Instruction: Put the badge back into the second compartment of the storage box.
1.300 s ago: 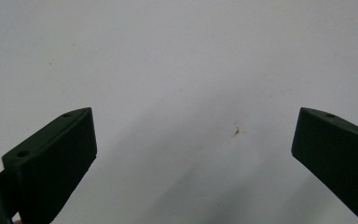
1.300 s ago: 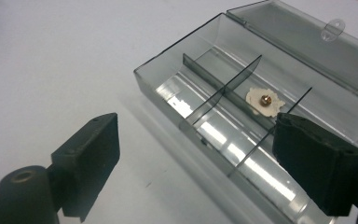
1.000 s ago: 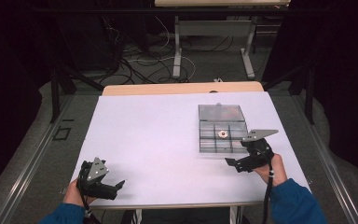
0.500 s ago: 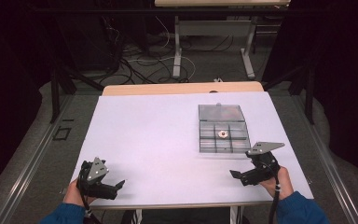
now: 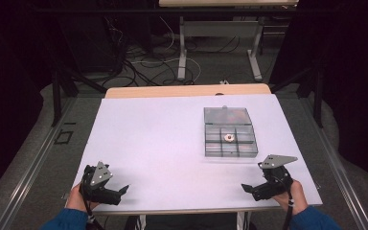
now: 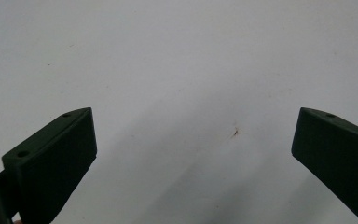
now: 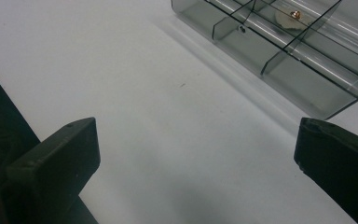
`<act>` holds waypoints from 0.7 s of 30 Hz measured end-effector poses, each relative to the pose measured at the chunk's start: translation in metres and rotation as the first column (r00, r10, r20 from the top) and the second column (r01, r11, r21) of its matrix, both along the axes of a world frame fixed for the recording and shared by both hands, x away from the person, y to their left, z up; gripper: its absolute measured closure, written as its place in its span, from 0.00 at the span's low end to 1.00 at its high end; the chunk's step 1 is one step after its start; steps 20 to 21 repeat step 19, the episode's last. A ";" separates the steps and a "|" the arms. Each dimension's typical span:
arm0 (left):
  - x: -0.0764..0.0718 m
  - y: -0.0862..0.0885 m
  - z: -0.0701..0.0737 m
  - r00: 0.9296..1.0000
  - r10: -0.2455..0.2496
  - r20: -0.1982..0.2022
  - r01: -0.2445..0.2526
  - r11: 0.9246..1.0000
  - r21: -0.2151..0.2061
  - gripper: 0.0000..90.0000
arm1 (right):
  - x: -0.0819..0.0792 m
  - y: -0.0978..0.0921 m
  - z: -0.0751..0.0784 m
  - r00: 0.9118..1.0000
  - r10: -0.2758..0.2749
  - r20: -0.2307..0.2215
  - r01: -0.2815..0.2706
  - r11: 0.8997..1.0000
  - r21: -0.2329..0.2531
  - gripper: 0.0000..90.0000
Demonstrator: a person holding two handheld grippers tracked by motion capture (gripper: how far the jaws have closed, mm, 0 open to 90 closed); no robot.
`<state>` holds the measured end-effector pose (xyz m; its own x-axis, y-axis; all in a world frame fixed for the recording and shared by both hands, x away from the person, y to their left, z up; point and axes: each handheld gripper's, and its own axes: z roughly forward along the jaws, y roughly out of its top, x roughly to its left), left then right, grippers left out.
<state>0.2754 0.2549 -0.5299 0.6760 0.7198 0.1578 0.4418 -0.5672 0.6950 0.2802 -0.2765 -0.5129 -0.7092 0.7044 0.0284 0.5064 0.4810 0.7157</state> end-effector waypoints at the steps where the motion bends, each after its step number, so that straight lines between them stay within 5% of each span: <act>1: 0.000 0.000 0.000 1.000 0.000 -0.001 0.000 1.000 0.001 0.00 | -0.001 0.000 -0.002 1.000 -0.007 0.009 0.007 1.000 0.008 0.00; 21: 0.001 -0.001 -0.002 1.000 -0.019 -0.020 0.019 1.000 0.010 0.00 | -0.008 0.002 -0.012 1.000 0.011 0.012 -0.011 0.999 -0.031 0.01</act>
